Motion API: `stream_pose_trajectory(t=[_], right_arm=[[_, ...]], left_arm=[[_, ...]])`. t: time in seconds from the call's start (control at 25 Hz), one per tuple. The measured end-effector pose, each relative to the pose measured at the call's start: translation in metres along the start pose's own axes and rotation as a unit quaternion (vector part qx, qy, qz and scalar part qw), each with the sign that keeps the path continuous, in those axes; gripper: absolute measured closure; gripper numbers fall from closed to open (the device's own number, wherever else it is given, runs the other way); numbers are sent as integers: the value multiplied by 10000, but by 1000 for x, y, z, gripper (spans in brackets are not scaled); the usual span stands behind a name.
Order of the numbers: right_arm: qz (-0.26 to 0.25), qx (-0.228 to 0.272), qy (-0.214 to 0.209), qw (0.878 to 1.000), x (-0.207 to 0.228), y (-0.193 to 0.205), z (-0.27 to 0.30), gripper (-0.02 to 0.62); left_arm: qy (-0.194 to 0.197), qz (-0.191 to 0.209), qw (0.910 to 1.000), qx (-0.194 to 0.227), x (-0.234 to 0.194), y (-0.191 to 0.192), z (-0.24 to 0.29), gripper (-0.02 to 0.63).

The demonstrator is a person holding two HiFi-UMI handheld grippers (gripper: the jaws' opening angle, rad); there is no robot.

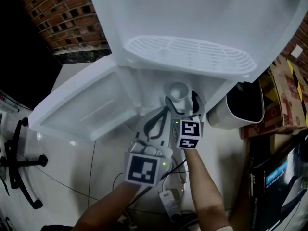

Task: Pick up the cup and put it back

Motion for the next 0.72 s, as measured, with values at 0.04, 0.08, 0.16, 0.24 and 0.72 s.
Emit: stream_pose_trajectory(t=[0.04, 0.08, 0.16, 0.24, 0.72], right_arm=[[59, -14, 31, 10000, 2, 3, 5, 166], [97, -41, 46, 9999, 4, 6, 10, 166], [105, -106, 46, 9999, 6, 10, 20, 167], [114, -180, 44, 9998, 6, 13, 29, 167], [-147, -52, -177, 9997, -15, -20, -2, 245]], left_arm=[[1, 17, 10000, -26, -1, 1, -2, 603], [-4, 27, 10000, -52, -2, 3, -3, 603], [-13, 48, 9999, -104, -4, 6, -6, 603], [-26, 57, 9999, -125, -6, 8, -8, 603], [-271, -89, 9995, -169, -21, 10, -16, 603]])
Point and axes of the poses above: the fingertips, and each gripper's own axes: z forward along the fingers, x to its right, y out of its underside, the point moved 6 cm from there along -z, backward along the fingers, and after that the axes turned 5 degrees about z, right-handed, at the moved point
